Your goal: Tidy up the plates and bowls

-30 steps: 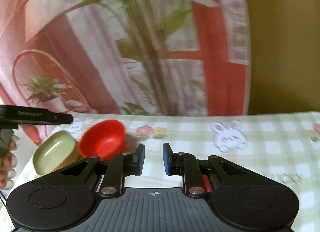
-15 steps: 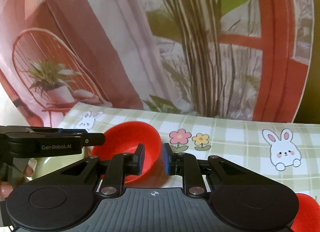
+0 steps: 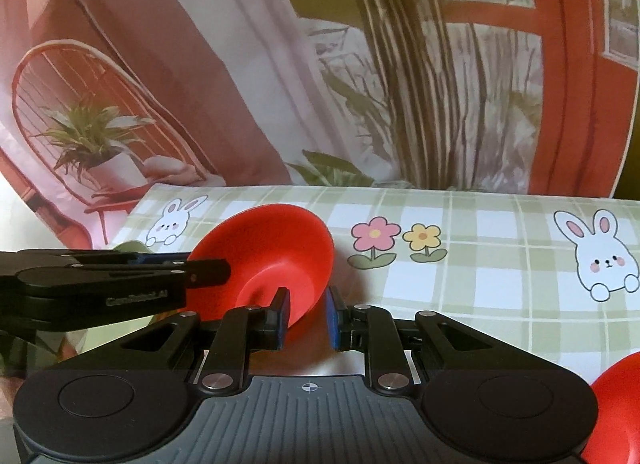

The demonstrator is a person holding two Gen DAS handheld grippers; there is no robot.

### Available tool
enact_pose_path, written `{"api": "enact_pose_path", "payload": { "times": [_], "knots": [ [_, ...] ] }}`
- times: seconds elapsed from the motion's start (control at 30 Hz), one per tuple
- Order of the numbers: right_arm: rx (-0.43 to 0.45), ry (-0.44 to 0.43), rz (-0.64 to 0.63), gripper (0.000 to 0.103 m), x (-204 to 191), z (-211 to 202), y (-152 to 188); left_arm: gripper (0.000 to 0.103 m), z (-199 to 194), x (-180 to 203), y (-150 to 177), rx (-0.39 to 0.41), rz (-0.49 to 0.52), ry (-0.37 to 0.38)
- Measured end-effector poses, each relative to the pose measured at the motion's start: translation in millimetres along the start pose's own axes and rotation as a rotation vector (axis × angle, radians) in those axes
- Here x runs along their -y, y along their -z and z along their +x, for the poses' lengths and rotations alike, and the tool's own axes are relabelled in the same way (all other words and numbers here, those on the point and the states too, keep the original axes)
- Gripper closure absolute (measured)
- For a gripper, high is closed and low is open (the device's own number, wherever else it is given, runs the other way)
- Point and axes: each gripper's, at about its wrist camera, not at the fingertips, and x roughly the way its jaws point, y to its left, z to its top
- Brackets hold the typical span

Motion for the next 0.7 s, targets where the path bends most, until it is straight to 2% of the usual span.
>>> {"api": "enact_pose_path", "payload": {
  "times": [0.03, 0.17, 0.7],
  "knots": [
    [0.000, 0.002, 0.000, 0.088, 0, 0, 0, 0.084, 0, 1, 1, 0.002, 0.007, -0.018],
    [0.009, 0.001, 0.014, 0.089, 2, -5, 1, 0.089, -1, -1, 3, 0.004, -0.017, -0.007],
    [0.108, 0.010, 0.032, 0.090, 6, -71, 12, 0.089, -58, 37, 14, 0.072, 0.004, -0.008]
  ]
}}
